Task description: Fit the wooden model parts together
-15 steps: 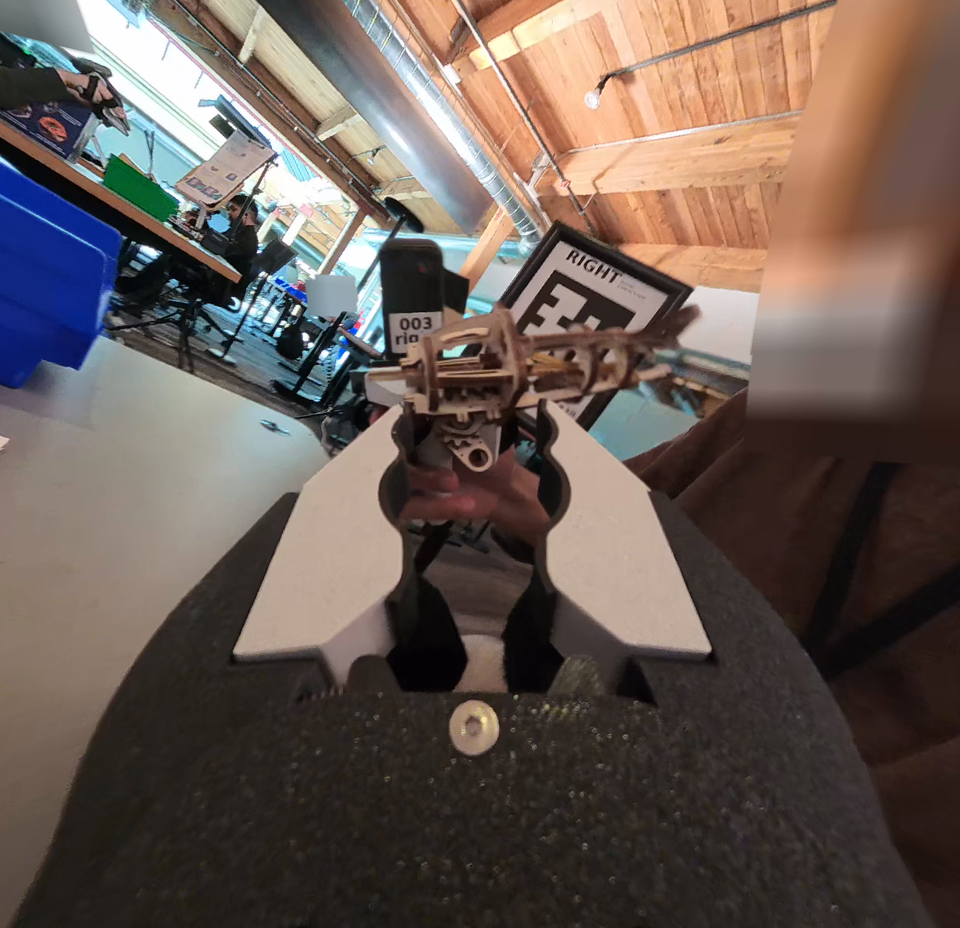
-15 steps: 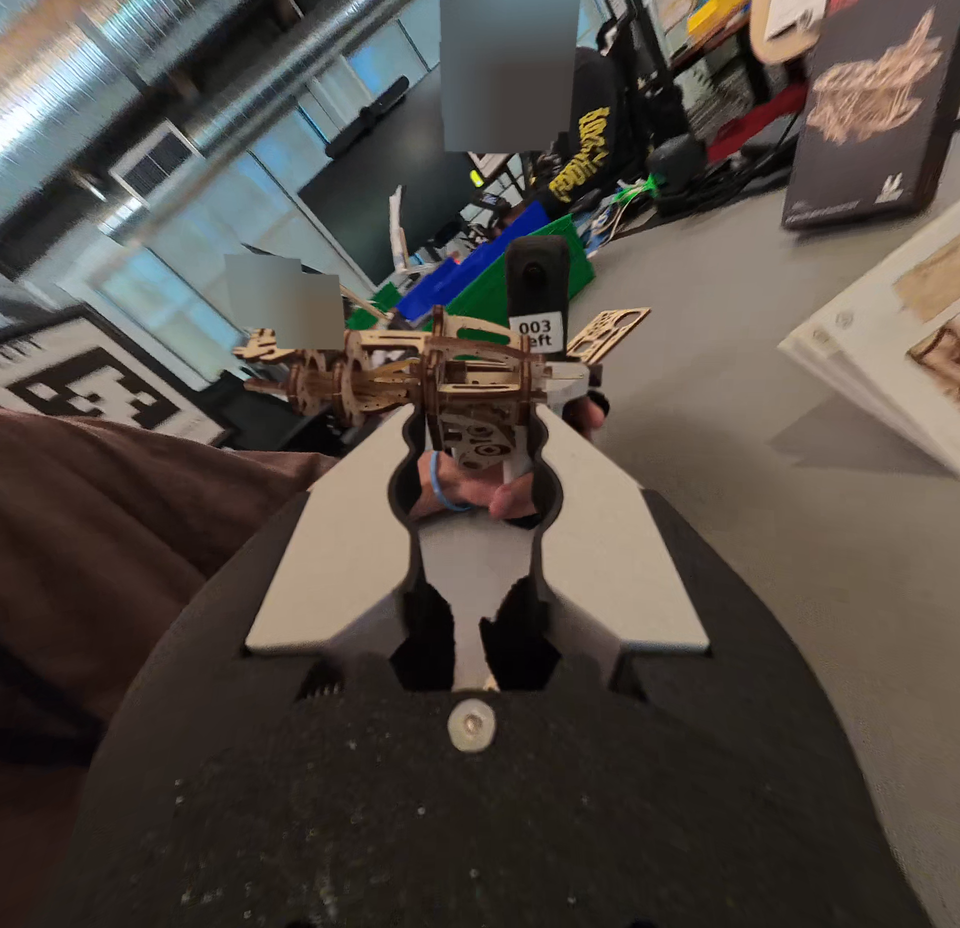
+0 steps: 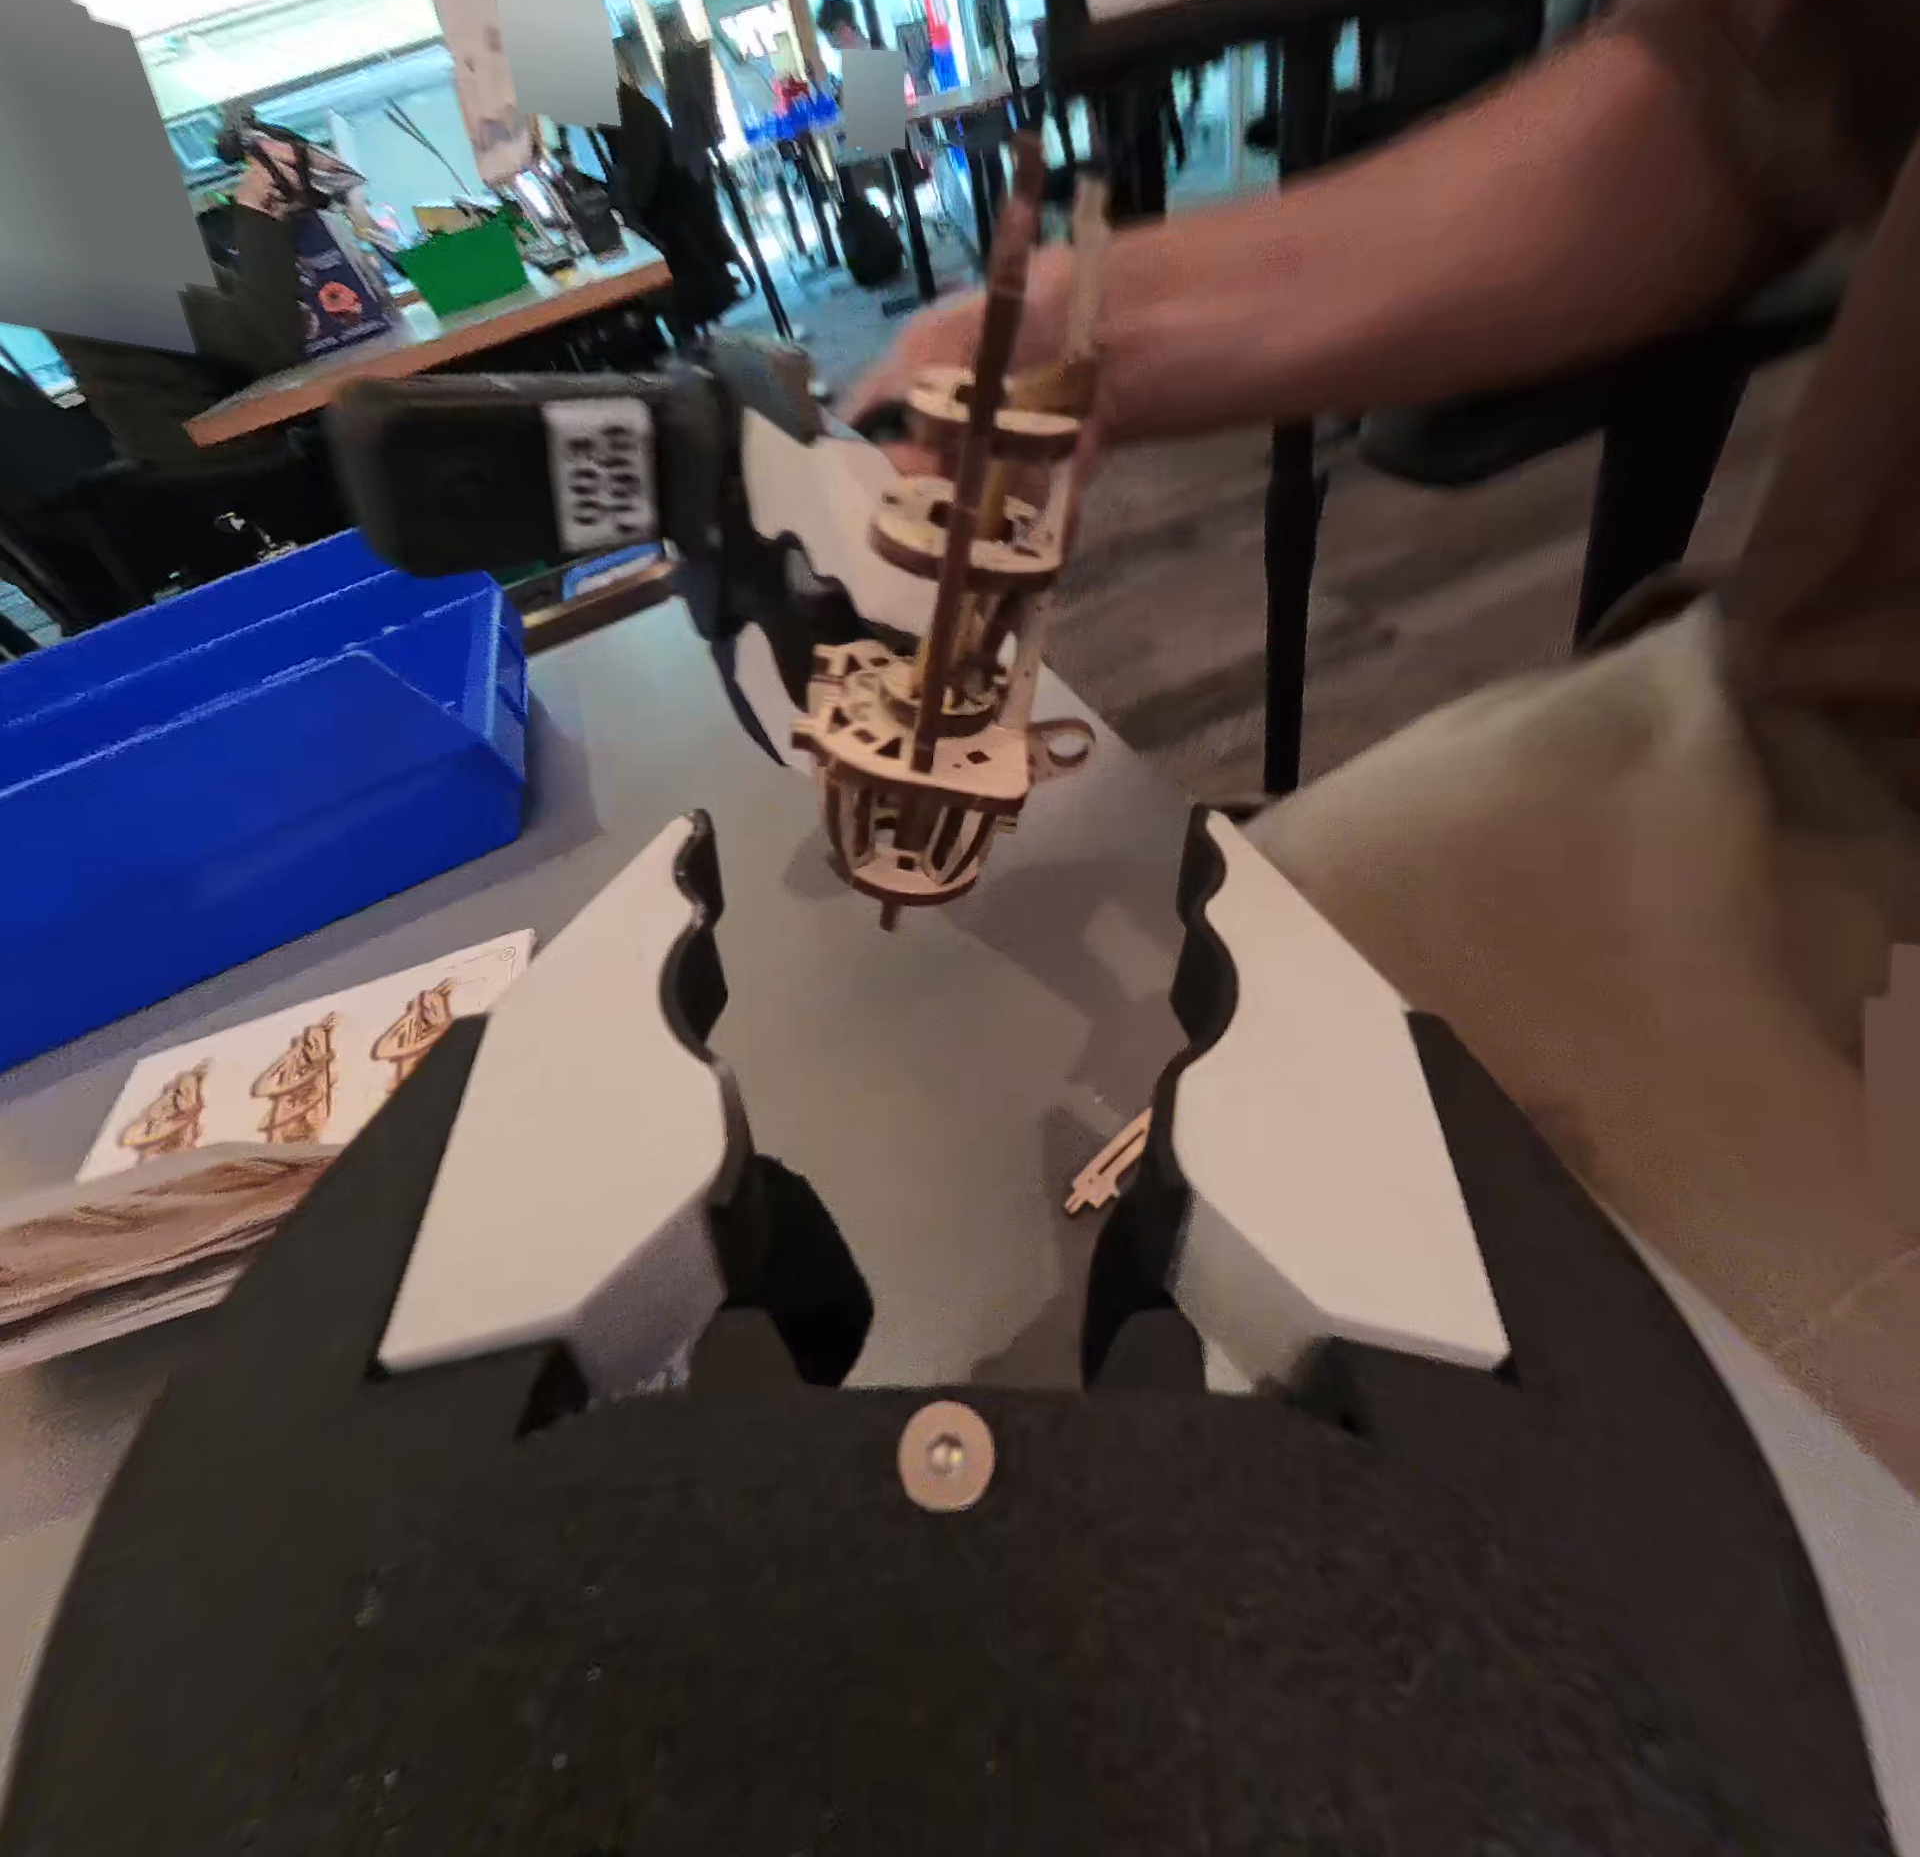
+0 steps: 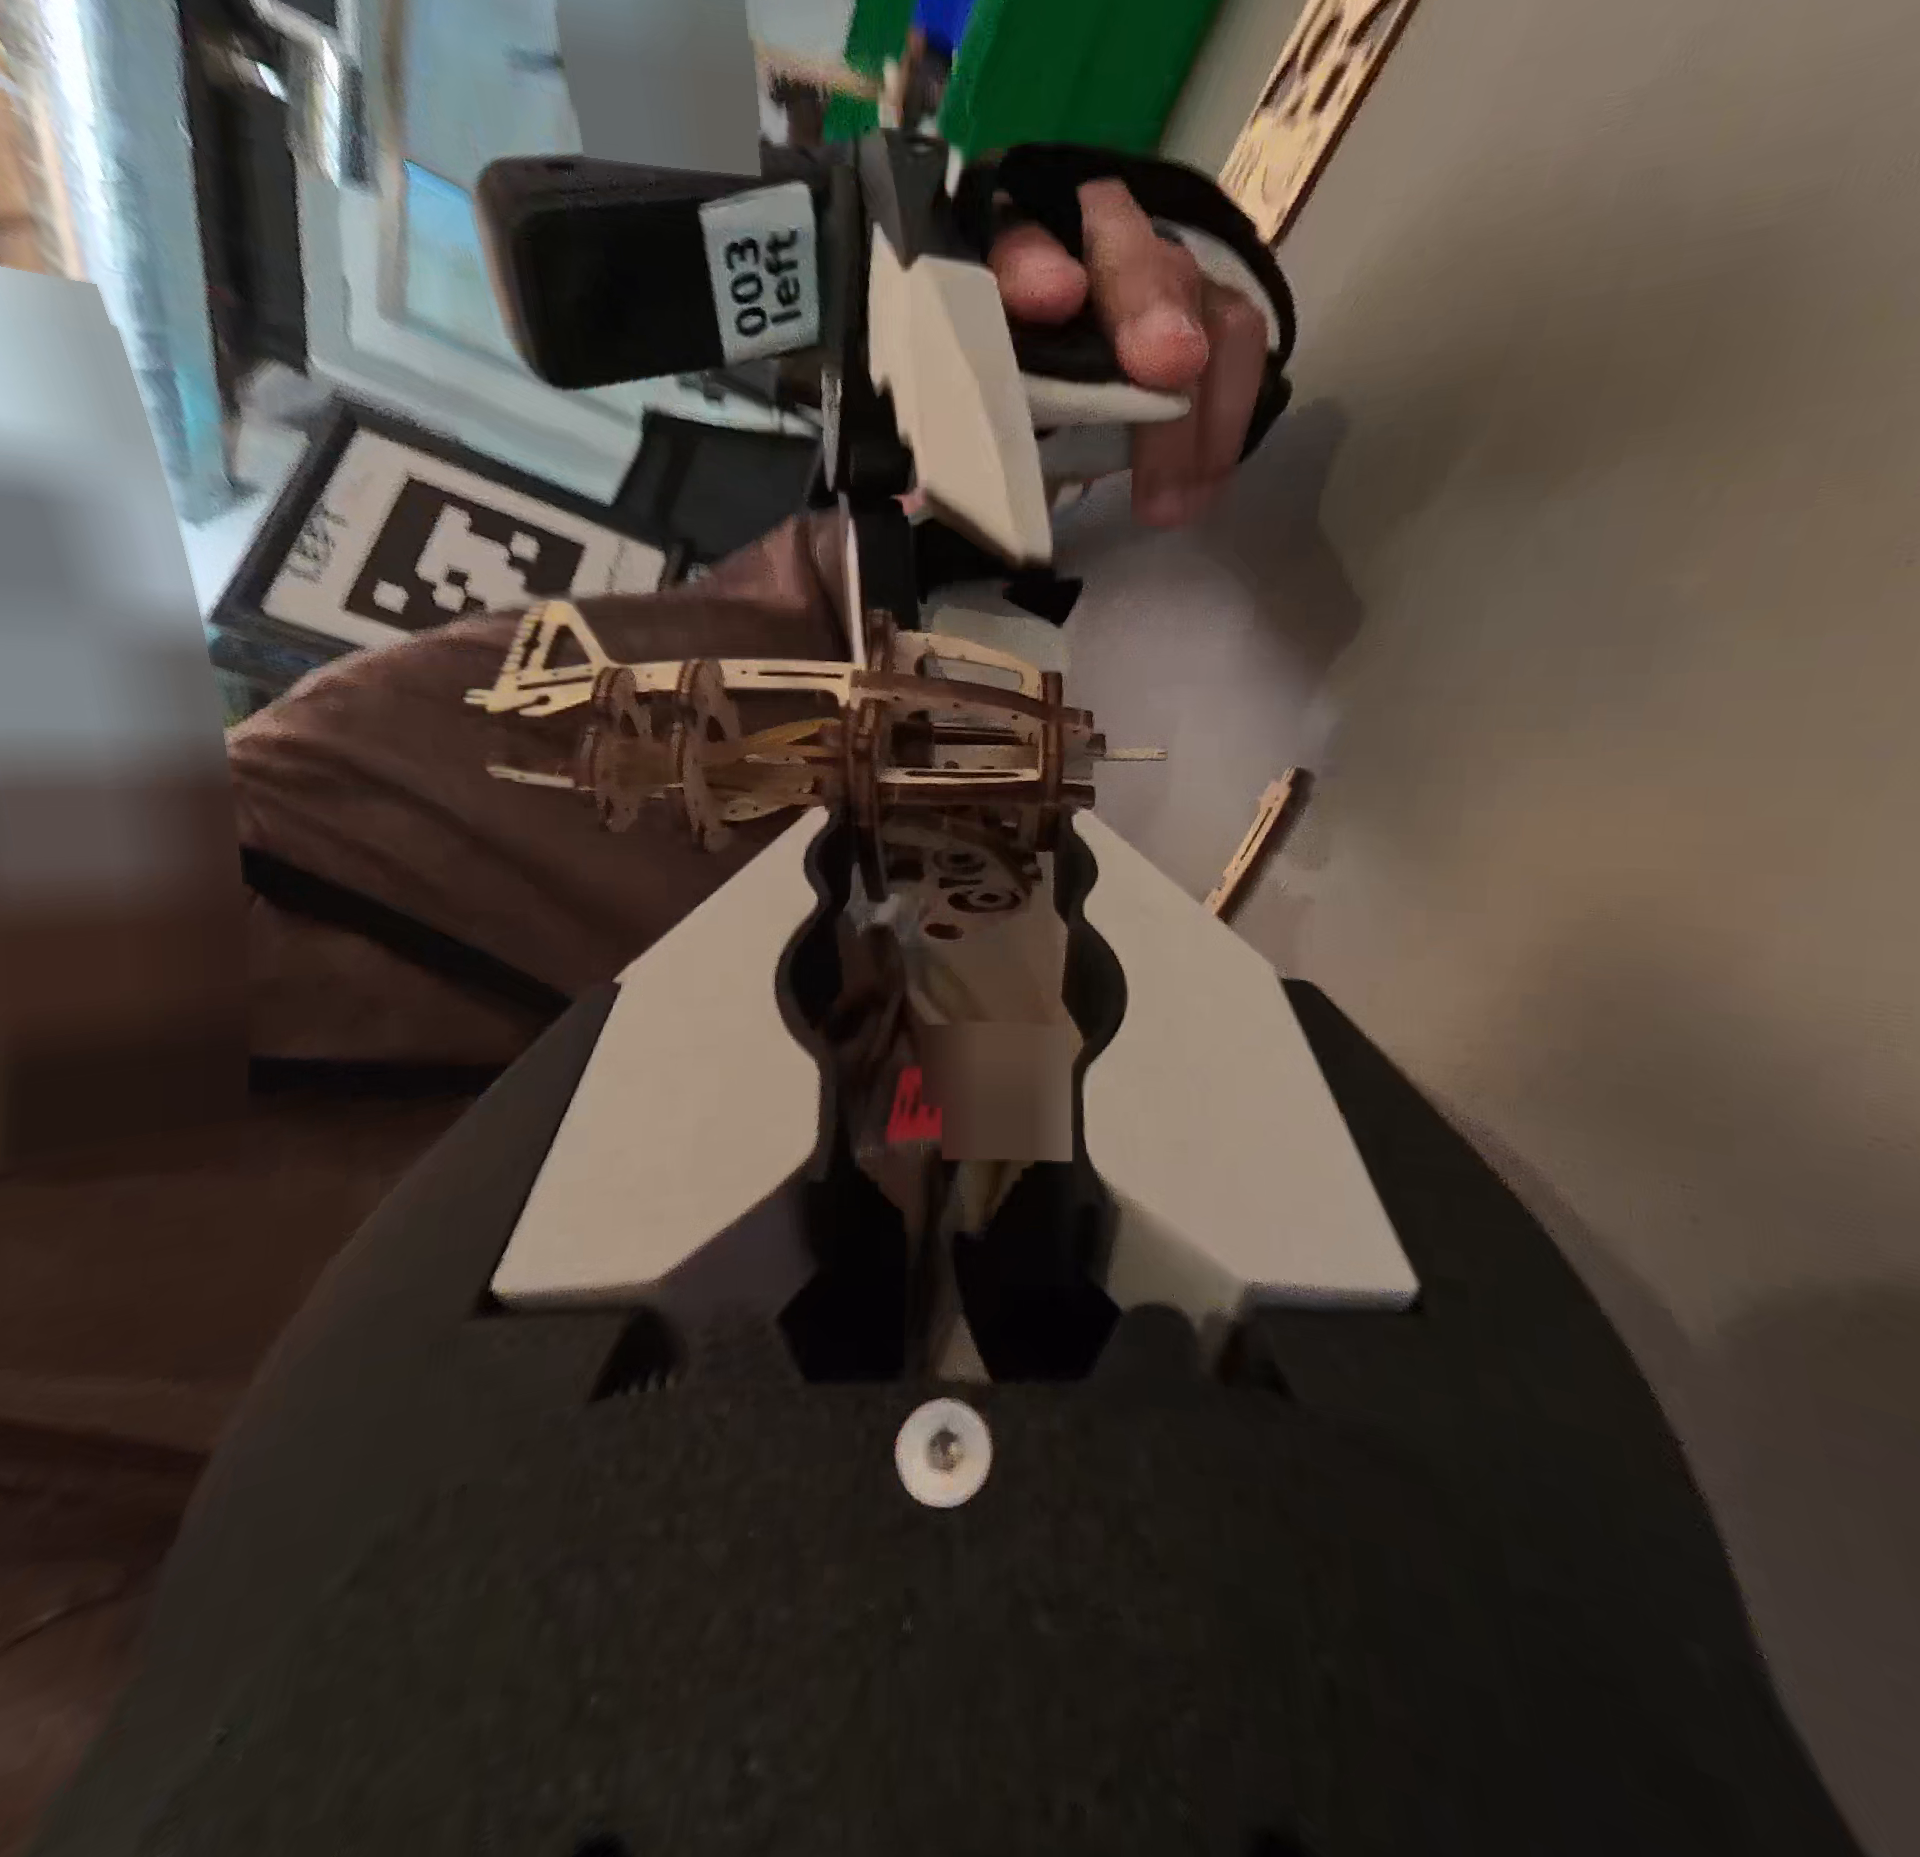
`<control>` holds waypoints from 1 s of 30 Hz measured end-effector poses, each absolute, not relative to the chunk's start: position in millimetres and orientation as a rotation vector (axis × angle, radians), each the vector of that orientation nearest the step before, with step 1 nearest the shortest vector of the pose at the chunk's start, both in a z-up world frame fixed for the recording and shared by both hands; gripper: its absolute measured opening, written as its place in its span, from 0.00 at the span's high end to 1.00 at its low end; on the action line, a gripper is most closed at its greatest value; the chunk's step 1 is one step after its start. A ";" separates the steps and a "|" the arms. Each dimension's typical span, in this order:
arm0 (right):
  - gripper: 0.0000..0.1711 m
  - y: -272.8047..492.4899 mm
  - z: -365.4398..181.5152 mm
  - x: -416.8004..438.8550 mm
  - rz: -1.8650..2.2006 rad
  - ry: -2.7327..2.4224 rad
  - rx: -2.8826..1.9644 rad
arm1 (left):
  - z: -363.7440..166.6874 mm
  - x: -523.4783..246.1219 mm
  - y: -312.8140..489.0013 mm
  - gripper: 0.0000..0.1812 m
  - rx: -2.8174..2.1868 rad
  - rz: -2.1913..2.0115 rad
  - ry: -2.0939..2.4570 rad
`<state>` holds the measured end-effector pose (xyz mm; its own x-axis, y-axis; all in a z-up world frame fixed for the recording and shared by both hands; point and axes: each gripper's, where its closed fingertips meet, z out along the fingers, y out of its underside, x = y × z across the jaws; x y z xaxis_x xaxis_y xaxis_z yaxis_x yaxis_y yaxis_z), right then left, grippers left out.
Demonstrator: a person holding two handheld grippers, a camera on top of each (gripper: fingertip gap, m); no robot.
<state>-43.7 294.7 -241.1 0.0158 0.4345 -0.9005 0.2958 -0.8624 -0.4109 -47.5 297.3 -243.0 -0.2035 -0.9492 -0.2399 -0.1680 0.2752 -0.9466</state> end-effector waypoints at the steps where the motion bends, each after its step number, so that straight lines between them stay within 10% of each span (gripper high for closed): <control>1: 0.78 293.3 -241.5 -45.5 1.974 -0.844 -2.185 | -247.2 -46.9 294.0 0.53 -1.039 -1.000 1.638; 30: 0.78 297.8 -272.7 -85.3 2.211 -0.991 -2.279 | -264.9 -69.8 303.5 0.75 -0.994 -0.830 1.561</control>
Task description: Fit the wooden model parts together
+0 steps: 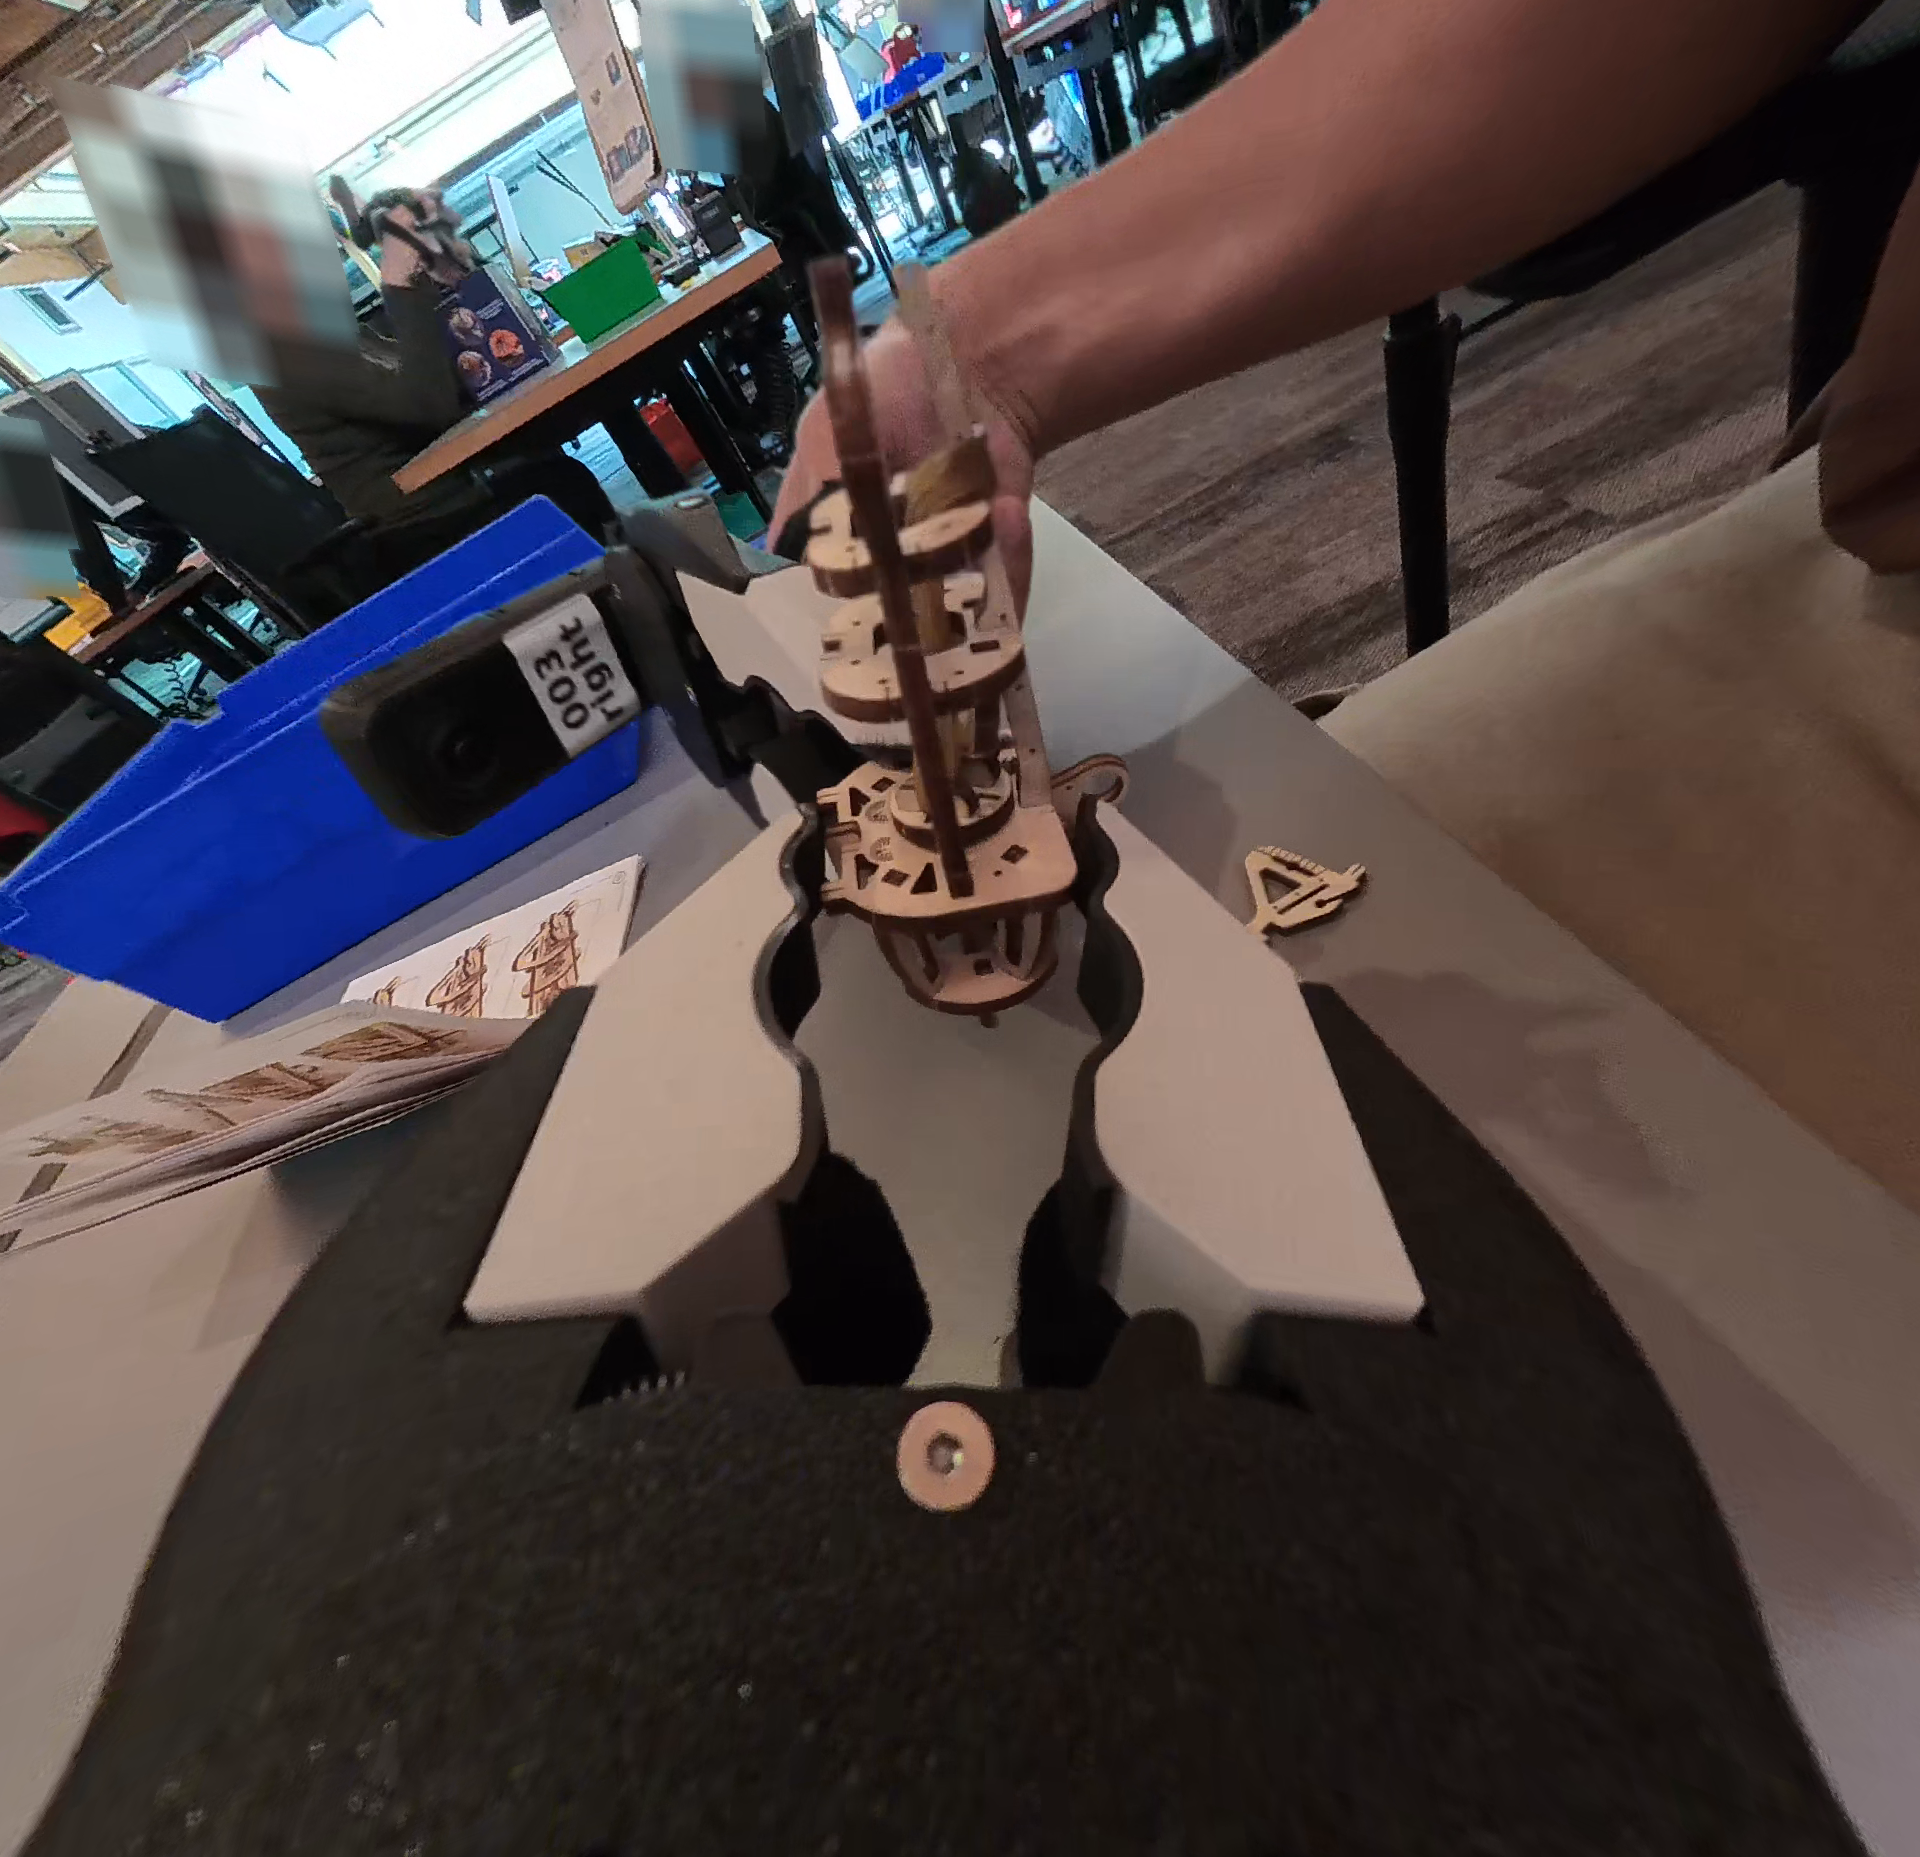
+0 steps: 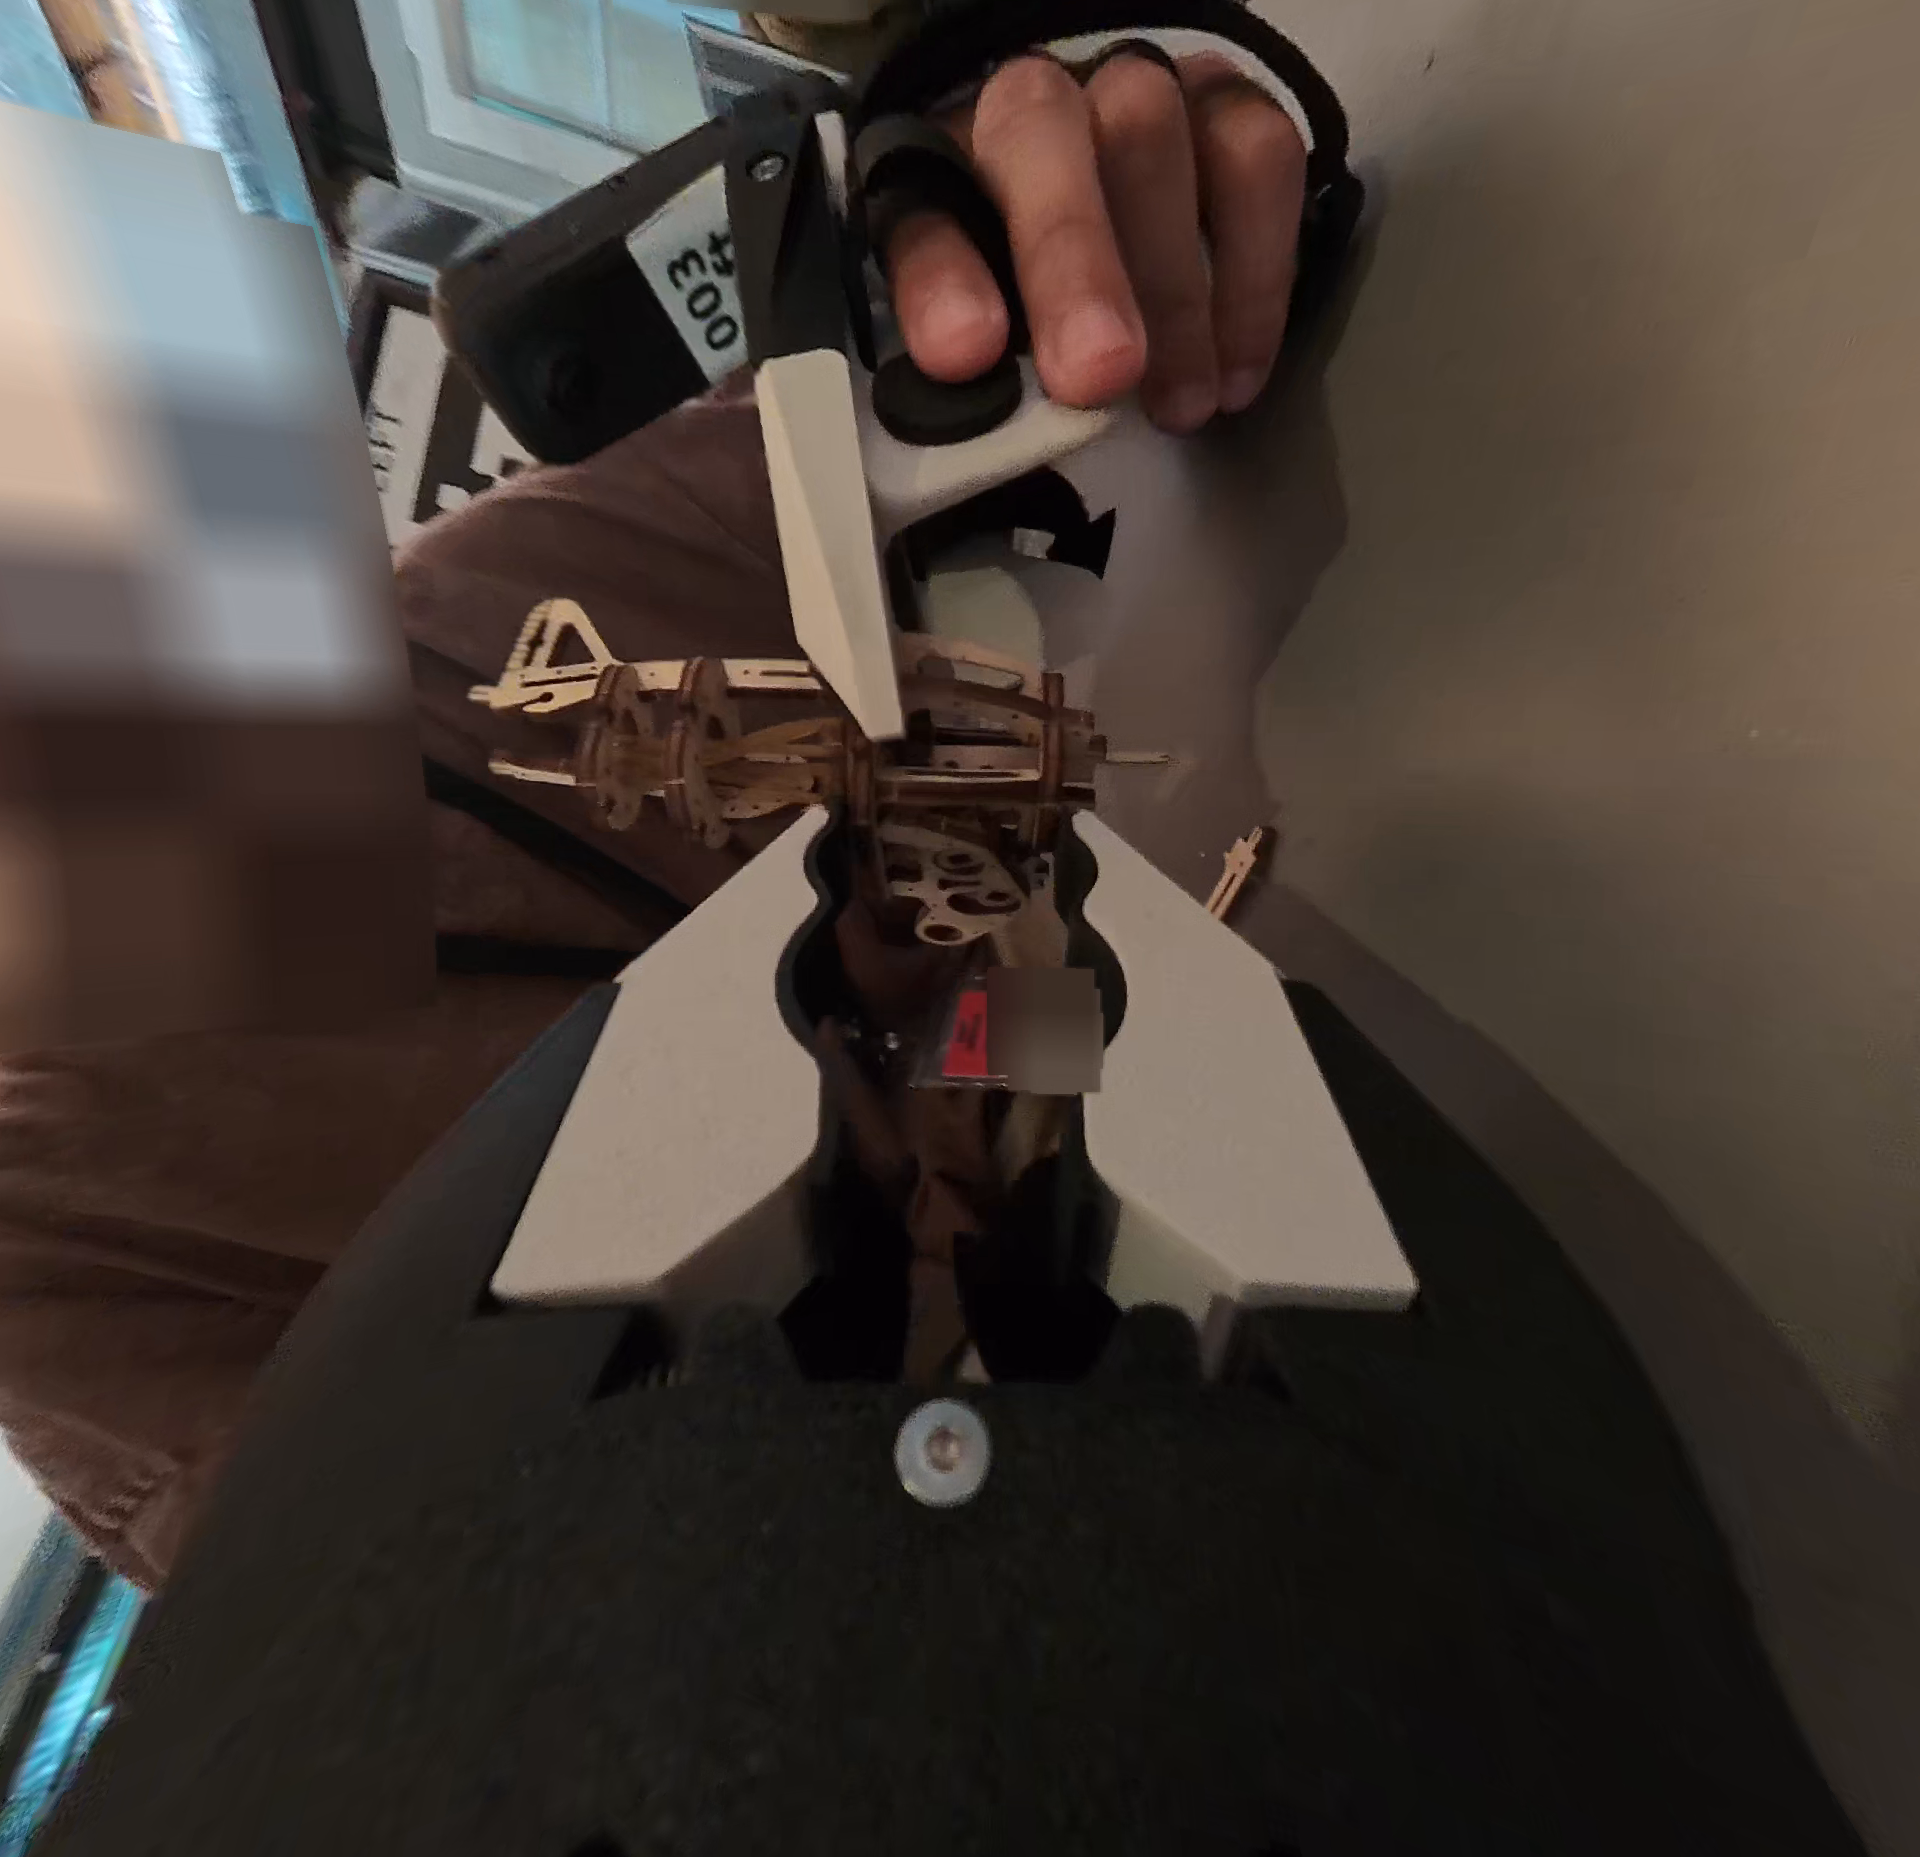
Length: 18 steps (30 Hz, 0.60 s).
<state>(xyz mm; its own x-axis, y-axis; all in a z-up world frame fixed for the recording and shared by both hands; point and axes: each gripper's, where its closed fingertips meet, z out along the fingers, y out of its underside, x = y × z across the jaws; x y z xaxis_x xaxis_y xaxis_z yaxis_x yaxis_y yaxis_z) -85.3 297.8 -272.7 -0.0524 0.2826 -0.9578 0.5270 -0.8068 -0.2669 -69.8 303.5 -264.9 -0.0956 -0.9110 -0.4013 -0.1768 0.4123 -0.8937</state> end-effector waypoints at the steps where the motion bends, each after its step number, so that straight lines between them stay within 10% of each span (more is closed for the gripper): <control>1: 0.78 298.8 -271.6 -86.0 -1.981 0.848 2.011 | -263.6 -70.4 304.8 0.75 -1.002 -0.839 1.551; 18: 0.78 302.0 -261.5 -87.6 -2.090 0.775 1.926 | -256.4 -73.4 307.1 0.74 -1.009 -0.887 1.501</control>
